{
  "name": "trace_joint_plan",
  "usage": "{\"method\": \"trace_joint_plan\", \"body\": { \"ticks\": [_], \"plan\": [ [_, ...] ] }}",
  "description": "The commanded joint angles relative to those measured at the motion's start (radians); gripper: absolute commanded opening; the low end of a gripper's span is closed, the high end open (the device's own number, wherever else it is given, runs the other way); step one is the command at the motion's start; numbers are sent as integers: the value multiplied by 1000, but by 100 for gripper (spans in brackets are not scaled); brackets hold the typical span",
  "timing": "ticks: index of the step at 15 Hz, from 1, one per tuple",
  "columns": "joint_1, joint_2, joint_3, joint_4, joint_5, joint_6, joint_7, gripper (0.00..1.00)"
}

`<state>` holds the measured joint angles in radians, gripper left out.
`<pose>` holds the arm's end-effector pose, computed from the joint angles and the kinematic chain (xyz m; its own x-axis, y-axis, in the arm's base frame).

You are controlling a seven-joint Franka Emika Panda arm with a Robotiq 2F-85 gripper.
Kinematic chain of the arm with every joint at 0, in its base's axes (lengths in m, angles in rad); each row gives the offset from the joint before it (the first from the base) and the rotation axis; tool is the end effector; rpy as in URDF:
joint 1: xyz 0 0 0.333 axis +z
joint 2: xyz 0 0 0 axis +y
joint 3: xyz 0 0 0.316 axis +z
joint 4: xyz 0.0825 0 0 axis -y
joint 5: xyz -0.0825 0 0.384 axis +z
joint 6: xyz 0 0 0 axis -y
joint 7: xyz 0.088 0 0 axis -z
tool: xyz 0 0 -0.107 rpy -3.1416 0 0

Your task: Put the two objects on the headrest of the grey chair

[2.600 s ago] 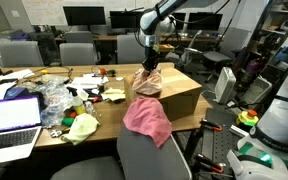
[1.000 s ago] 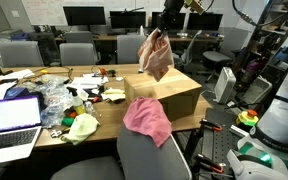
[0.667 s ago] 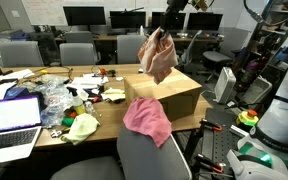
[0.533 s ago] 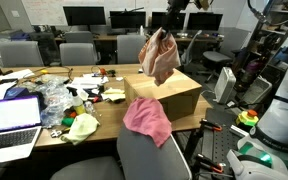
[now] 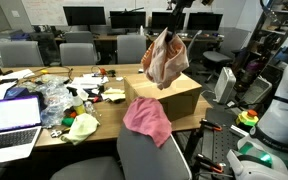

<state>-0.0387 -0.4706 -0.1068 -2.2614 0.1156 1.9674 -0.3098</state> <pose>0.4247 -0.0607 0.5584 0.9702 0.1221 0.2094 0.1457 -0.9841 -0.1014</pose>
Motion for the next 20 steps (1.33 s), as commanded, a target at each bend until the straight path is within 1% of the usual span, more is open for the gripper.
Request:
{"method": "trace_joint_plan", "body": {
  "ticks": [1, 14, 18, 20],
  "plan": [
    [32, -54, 17, -13, -36, -25, -22, 2],
    [133, -70, 130, -49, -130, -37, -13, 2],
    [157, -71, 151, -57, -145, -35, -12, 2],
    [167, -66, 154, -58, -144, -13, -10, 2]
  ]
}}
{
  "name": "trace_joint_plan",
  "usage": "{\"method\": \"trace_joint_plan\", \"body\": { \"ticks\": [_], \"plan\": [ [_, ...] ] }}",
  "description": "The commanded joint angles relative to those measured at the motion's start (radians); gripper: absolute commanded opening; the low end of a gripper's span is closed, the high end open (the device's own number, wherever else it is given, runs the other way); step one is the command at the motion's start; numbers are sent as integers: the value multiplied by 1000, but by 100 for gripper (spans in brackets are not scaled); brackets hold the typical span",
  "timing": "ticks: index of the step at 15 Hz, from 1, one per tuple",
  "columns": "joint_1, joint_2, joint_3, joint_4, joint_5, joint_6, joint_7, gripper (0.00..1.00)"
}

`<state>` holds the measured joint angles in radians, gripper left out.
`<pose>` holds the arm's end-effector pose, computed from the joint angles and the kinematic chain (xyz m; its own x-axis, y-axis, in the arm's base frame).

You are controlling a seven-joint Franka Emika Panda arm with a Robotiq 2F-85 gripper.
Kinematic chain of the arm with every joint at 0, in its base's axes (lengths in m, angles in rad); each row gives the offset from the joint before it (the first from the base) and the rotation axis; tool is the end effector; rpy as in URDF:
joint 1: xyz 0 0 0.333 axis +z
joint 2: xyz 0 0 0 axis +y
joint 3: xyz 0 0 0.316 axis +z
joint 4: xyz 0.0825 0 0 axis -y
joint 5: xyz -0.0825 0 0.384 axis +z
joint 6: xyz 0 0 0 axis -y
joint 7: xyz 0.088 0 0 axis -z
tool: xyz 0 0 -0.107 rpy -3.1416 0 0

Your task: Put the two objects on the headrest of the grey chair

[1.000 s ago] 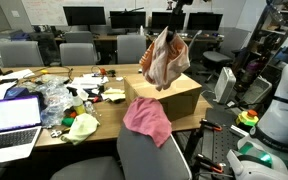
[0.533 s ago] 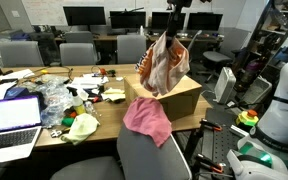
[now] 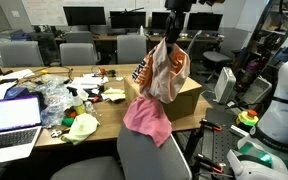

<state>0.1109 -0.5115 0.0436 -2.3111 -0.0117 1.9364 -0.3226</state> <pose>0.4067 0.0648 0.5480 0.8804 0.4593 0.1184 0.4534 -0.8882 0.0741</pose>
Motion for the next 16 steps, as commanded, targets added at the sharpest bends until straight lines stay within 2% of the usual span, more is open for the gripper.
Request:
{"method": "trace_joint_plan", "body": {
  "ticks": [1, 9, 16],
  "plan": [
    [22, -21, 2, -6, -13, 23, 2, 2],
    [32, 10, -3, 4, -1, 81, 1, 2],
    [29, 85, -4, 28, 4, 95, 1, 2]
  ]
}}
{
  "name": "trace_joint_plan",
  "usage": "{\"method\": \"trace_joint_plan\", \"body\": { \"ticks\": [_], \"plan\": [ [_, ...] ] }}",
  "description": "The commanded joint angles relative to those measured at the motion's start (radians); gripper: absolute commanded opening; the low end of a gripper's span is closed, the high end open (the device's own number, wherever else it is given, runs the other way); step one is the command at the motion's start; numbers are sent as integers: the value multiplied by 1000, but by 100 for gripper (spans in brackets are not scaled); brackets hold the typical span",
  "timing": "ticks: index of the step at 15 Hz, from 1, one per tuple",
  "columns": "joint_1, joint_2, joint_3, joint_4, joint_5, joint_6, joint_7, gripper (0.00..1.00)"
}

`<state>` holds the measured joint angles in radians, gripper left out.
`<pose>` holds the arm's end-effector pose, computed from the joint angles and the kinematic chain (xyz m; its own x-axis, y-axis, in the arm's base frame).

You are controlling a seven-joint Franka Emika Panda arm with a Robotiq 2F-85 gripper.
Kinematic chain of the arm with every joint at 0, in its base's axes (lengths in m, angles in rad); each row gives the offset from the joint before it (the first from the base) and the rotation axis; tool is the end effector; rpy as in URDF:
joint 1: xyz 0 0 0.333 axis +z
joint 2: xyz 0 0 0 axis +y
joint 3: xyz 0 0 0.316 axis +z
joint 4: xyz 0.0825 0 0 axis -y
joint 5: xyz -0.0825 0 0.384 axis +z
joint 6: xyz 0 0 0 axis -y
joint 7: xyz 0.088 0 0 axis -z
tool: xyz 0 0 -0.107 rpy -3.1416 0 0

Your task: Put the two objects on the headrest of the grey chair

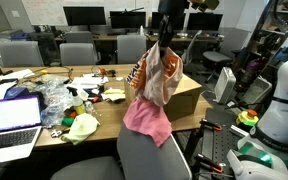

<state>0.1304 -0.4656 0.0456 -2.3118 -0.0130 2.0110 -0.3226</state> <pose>0.4214 0.0763 0.5361 0.8654 0.4797 0.1446 0.4725 -0.8774 0.0831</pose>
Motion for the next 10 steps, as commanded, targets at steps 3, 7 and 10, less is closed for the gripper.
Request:
{"method": "trace_joint_plan", "body": {
  "ticks": [3, 7, 10],
  "plan": [
    [8, 76, -1, 35, 2, 29, 6, 2],
    [4, 125, 2, 45, -1, 29, 9, 2],
    [1, 157, 2, 50, 0, 27, 8, 2]
  ]
}}
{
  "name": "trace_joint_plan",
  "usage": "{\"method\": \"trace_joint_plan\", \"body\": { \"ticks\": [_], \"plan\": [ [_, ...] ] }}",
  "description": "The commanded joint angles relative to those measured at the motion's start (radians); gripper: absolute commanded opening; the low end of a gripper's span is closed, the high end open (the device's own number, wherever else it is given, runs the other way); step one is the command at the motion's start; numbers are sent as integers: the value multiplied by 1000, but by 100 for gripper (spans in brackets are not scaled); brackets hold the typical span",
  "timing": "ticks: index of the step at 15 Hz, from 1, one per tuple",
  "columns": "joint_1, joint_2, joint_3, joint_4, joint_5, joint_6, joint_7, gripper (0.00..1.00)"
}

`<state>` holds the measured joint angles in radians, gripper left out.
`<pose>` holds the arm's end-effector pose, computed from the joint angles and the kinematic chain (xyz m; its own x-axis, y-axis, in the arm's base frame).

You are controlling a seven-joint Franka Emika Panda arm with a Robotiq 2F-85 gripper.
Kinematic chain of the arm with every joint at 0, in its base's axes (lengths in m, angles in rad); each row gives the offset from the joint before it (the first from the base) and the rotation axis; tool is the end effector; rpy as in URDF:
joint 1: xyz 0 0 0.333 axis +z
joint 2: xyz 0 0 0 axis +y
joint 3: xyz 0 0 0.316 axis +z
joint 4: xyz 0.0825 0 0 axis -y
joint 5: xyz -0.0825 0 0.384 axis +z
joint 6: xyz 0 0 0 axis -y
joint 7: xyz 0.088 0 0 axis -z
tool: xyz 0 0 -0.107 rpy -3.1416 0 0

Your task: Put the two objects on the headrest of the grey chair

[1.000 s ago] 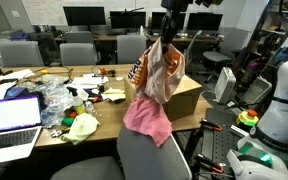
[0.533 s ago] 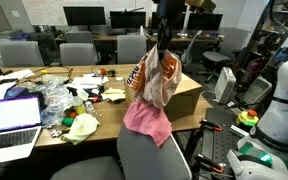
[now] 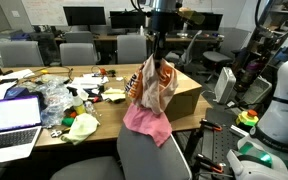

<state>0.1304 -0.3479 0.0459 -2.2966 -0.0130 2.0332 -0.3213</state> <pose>0.4468 0.0801 0.4938 0.8741 0.4806 0.0709 0.4778 -0.8769 0.0528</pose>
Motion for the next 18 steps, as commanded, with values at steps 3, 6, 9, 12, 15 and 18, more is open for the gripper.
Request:
{"method": "trace_joint_plan", "body": {
  "ticks": [3, 6, 9, 12, 15, 18],
  "plan": [
    [-1, 68, 3, 38, -1, 6, 9, 2],
    [-4, 100, 1, 42, 2, 3, 6, 2],
    [-7, 124, 3, 39, -1, 8, 10, 2],
    [-8, 146, 7, 36, -5, 12, 15, 2],
    [-9, 170, 11, 39, -12, 12, 21, 2],
    [-8, 197, 14, 41, -14, 16, 21, 2]
  ]
}}
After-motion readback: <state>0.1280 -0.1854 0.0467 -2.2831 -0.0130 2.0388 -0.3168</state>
